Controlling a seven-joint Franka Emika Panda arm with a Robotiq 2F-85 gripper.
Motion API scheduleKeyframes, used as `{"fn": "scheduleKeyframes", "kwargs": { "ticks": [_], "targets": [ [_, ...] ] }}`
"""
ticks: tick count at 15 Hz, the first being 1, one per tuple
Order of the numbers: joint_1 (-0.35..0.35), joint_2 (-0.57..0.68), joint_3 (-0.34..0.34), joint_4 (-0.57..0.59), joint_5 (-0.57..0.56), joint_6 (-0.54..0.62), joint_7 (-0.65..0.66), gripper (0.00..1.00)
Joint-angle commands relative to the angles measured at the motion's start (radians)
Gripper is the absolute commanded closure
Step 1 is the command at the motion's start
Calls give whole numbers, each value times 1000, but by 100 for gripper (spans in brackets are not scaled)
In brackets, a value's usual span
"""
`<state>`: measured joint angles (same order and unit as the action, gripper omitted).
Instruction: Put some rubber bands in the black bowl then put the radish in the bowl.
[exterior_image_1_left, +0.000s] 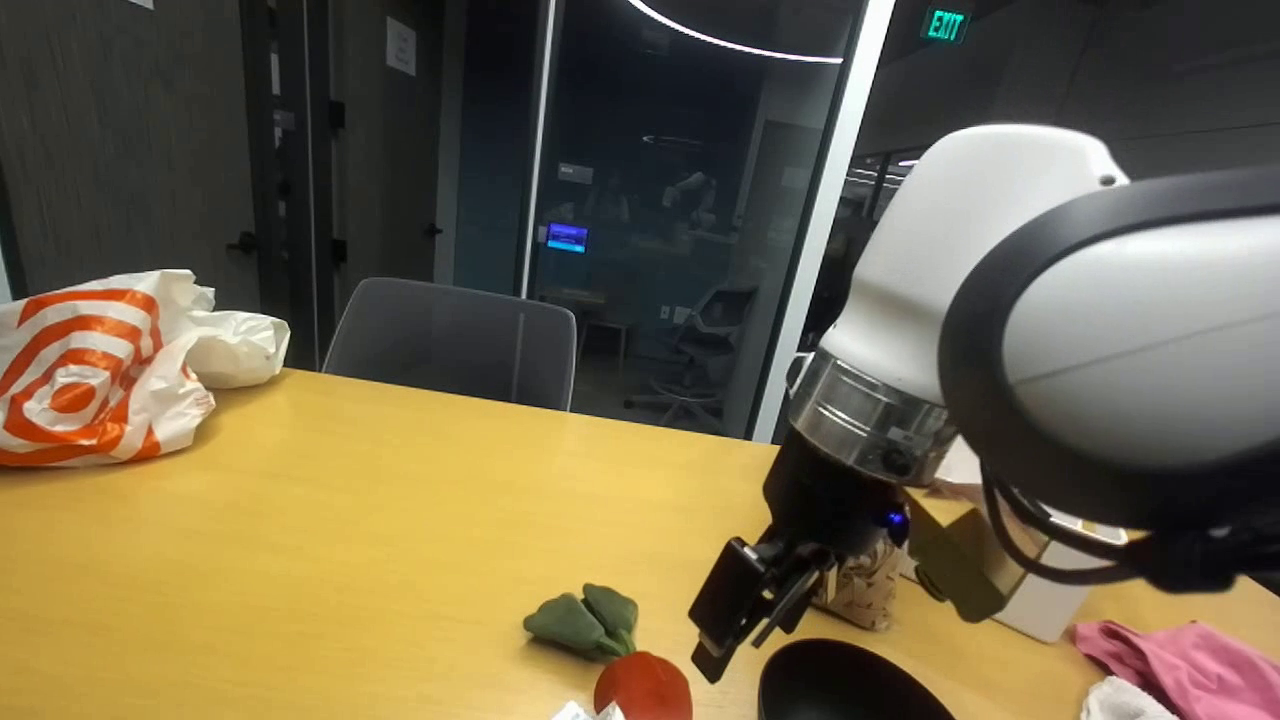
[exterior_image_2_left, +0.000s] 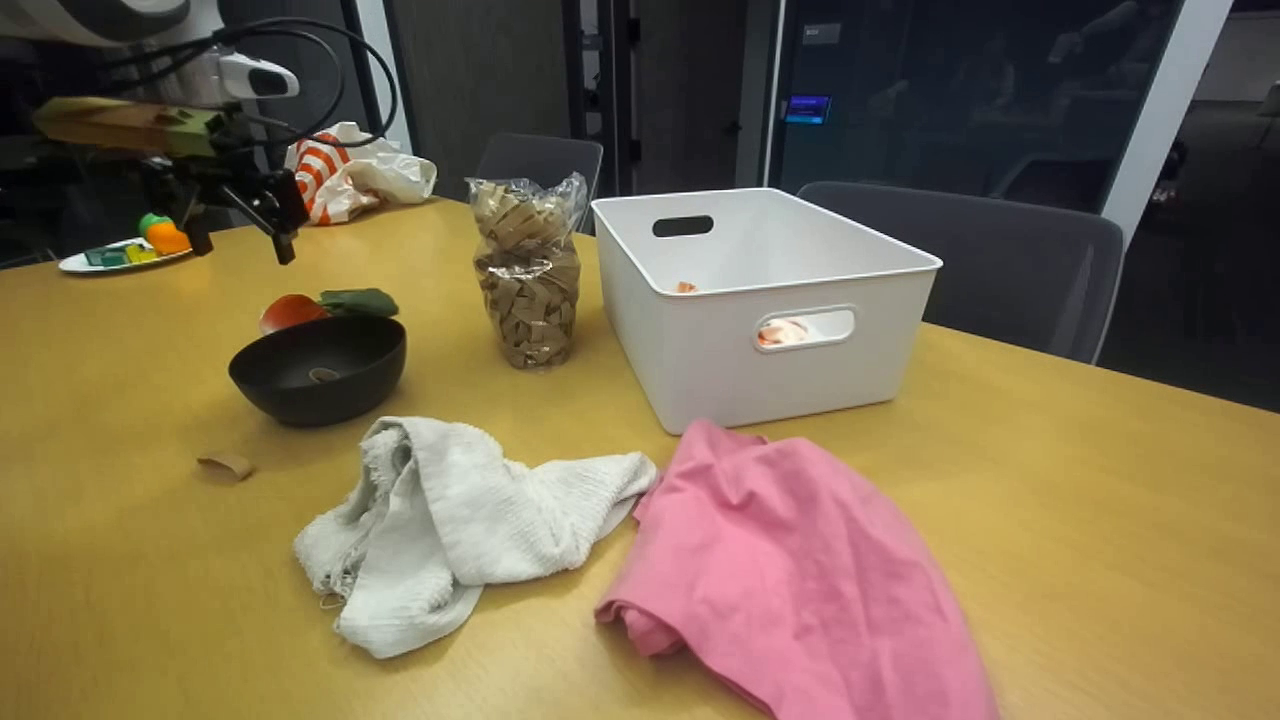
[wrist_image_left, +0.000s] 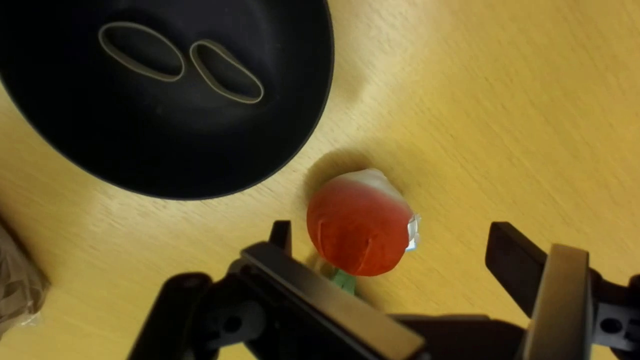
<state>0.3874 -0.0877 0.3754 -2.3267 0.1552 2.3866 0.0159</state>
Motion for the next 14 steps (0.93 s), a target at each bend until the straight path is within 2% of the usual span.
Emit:
{"fn": "scheduleKeyframes", "kwargs": {
  "ticks": [1, 8, 14],
  "targets": [
    [-7, 118, 4, 73, -82, 61, 5, 0],
    [6, 298, 5, 176, -88, 72, -22, 0],
    [-4, 386, 16, 241, -56, 69, -94, 0]
  ]
}}
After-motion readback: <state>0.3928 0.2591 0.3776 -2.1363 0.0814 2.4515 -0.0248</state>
